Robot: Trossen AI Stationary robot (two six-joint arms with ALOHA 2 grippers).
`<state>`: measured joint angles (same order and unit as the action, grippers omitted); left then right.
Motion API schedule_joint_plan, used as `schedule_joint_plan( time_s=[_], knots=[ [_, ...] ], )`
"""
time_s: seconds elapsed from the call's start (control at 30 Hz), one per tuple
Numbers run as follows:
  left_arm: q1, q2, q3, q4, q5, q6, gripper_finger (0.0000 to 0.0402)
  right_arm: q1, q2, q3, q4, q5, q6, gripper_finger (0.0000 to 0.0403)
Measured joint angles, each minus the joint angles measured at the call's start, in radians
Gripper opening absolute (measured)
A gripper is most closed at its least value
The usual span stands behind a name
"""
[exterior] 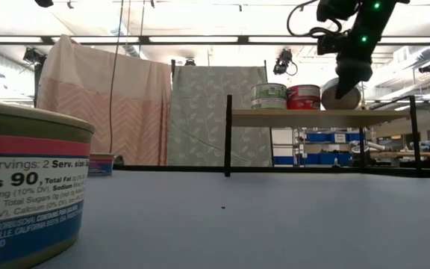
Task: Stack canned seafood by type on shelf
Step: Put the right green-blue tuna can on the shelf
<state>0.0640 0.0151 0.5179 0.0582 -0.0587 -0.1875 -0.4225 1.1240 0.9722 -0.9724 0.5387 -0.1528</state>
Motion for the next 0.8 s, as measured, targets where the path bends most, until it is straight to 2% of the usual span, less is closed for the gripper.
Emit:
schedule_joint_plan(
  time_s=[0.23,0.63,0.8],
  knots=[
    [0.0,0.0,0.0,0.0,0.0,0.0,0.0095,0.0,0.0,0.0,0.003,-0.048,0.003,0.0189],
    [0.0,0.0,0.0,0.0,-0.001,0.0,0.0095,-0.055,0.004,-0.005,-0.038,-0.121,0.057,0.0278],
    [0.0,0.0,0.0,-0.001,-0.001,0.0,0.0095,-0.059,0.002,-0.004,-0.047,-0.124,0.089,0.0288]
  ],
)
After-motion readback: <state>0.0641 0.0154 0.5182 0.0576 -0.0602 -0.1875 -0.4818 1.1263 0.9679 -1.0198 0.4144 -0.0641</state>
